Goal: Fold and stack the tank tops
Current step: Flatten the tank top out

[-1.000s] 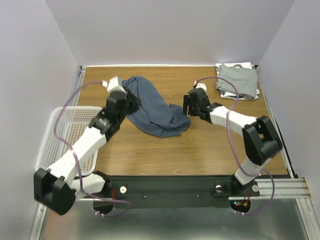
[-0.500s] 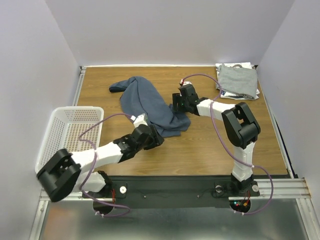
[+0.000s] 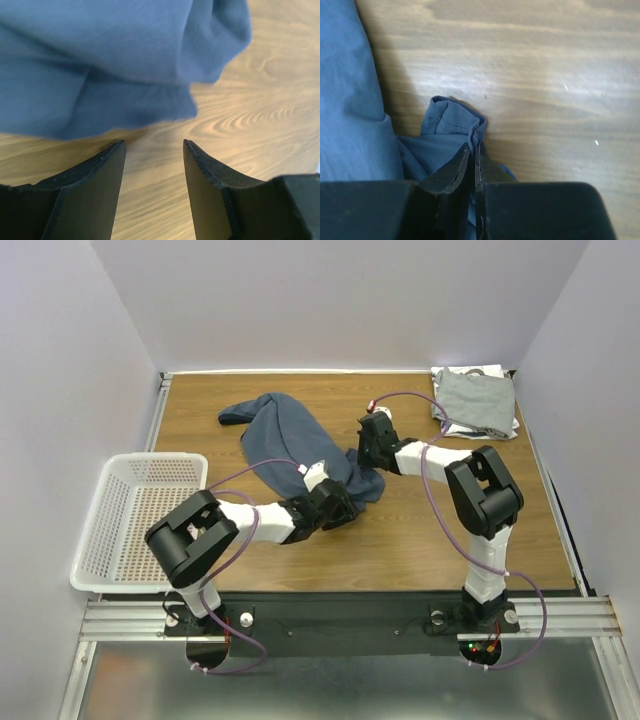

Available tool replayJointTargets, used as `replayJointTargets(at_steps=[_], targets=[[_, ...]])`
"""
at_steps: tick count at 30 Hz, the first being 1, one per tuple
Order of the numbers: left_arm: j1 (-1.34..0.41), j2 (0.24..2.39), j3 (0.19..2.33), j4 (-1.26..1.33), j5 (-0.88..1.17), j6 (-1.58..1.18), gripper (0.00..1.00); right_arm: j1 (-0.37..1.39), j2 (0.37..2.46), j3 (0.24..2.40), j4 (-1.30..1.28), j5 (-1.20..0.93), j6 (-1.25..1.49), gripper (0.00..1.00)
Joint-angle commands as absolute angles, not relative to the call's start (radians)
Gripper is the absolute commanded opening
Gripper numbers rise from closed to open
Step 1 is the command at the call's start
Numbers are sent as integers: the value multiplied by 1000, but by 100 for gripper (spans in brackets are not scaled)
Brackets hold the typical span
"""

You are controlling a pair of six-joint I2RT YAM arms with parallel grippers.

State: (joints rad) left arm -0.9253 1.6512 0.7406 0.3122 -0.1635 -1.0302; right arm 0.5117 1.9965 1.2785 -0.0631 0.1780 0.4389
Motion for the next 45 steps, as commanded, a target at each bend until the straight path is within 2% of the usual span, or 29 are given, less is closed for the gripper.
replayJointTargets(at_steps=[1, 8, 10, 12, 13, 14, 15, 17, 25, 29, 33, 35, 36, 38, 39, 41, 43, 45], targets=[[-946, 1687, 790, 266, -261, -1129, 60, 512, 1916, 1235, -35, 224, 500, 7], [-948, 1784, 896, 111, -337, -1189, 59, 511, 1835, 1172, -37, 247, 529, 5], [-948, 1807, 926, 78, -330, -1206, 52, 511, 1815, 1163, -35, 249, 532, 5], [-948, 1833, 940, 57, -328, -1215, 39, 511, 1799, 1157, -37, 245, 537, 5], [-948, 1838, 948, 45, -328, -1215, 27, 511, 1784, 1149, -35, 244, 543, 5], [-948, 1841, 948, 37, -328, -1212, 22, 511, 1776, 1146, -37, 248, 543, 5], [-948, 1829, 945, 20, -334, -1210, 12, 511, 1763, 1143, -37, 273, 542, 5], [-948, 1795, 910, 6, -348, -1210, 0, 509, 1753, 1143, -54, 316, 535, 5], [-870, 1355, 688, -208, -521, -1183, 0, 338, 1635, 1092, -101, 359, 601, 2], [-758, 1134, 591, -232, -500, -1121, 0, 324, 1489, 964, -104, 359, 638, 1], [-704, 1022, 551, -264, -474, -1091, 0, 327, 1350, 824, -97, 284, 692, 3], [-703, 993, 529, -264, -457, -1086, 0, 330, 1290, 714, -71, 244, 707, 13], [-701, 973, 523, -268, -436, -1086, 0, 331, 1261, 680, -68, 233, 715, 26], [-700, 948, 506, -268, -417, -1088, 0, 331, 1183, 615, -67, 251, 707, 39], [-699, 940, 497, -261, -393, -1092, 0, 331, 1160, 603, -67, 305, 704, 52], [-698, 910, 460, -238, -362, -1092, 0, 330, 1128, 591, -78, 350, 693, 64], [-696, 891, 445, -227, -350, -1103, 0, 330, 1129, 597, -90, 383, 687, 68], [-695, 873, 436, -241, -356, -1109, 0, 330, 1157, 606, -98, 394, 681, 68]])
